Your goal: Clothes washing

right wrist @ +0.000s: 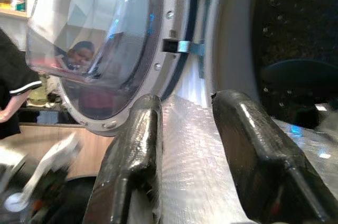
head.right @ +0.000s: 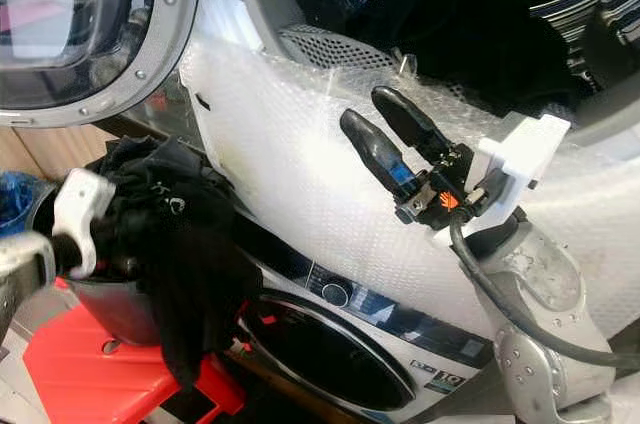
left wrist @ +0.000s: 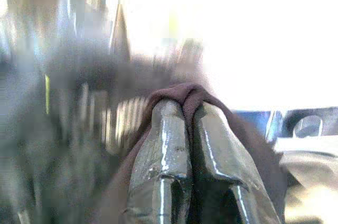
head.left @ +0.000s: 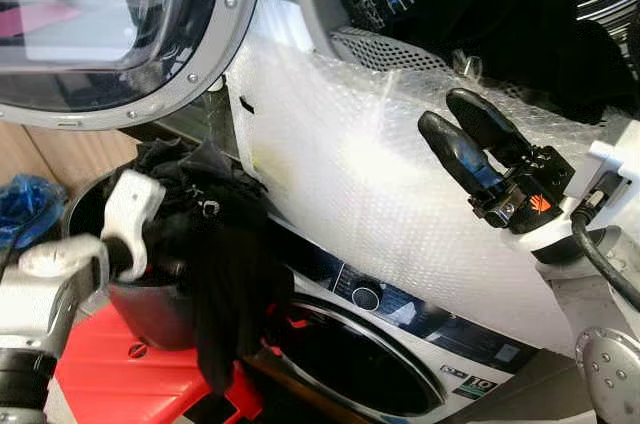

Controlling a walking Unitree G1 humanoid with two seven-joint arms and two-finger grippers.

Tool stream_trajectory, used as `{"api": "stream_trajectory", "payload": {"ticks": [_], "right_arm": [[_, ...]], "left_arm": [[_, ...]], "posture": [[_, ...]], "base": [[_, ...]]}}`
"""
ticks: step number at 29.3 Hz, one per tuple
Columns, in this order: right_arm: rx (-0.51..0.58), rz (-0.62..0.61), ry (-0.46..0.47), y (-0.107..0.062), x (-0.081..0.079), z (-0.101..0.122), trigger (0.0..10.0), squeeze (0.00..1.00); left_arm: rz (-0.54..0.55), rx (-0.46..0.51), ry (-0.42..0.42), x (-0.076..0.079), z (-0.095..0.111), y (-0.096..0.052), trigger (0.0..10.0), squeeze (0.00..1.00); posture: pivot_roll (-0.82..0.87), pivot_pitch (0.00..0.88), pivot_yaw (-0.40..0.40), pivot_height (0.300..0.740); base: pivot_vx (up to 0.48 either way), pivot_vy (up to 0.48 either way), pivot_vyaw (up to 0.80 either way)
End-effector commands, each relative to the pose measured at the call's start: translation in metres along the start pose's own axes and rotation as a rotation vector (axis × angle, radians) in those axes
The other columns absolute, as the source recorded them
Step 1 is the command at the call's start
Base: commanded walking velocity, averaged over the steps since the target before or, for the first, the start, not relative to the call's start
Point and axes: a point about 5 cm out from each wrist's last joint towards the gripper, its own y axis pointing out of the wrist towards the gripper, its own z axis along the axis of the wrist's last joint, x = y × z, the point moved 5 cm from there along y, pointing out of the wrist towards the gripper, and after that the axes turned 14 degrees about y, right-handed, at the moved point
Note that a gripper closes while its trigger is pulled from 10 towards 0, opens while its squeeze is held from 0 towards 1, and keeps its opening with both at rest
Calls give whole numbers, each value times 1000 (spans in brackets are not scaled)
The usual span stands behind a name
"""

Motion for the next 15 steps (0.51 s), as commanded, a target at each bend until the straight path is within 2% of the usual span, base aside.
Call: {"api": "stream_trajectory", "payload": {"ticks": [1, 3, 4, 6, 11, 14, 15], "right_arm": [[-8, 39, -2, 1, -8, 1, 10000, 0], [-16, 53, 4, 2, -10, -2, 10000, 0], [-19, 59, 5, 3, -11, -3, 10000, 0], [-52, 91, 9, 5, -16, -11, 10000, 0], [-129, 159, 20, 6, -26, -29, 10000, 0], [-167, 204, 19, 7, -31, -35, 10000, 0], [-198, 253, 17, 8, -38, -41, 10000, 0]], "left_arm": [[-73, 199, 200, 11, 65, 5, 10000, 0], [-157, 299, 334, 23, 98, 6, 10000, 0], [-191, 324, 382, 28, 107, 6, 10000, 0], [-173, 423, 557, 23, 148, 12, 10000, 0], [-105, 575, 756, 12, 211, 20, 10000, 0], [-83, 611, 848, 11, 230, 25, 10000, 0], [-20, 644, 938, 4, 253, 32, 10000, 0]], "posture": [[203, 193, -96, 740], [206, 191, -97, 740], [206, 191, -97, 740], [211, 185, -98, 740], [219, 177, -104, 740], [214, 173, -104, 740], [210, 171, -103, 740]], "base": [[0, 0, 0], [0, 0, 0], [0, 0, 0], [0, 0, 0], [0, 0, 0], [0, 0, 0], [0, 0, 0]]}}
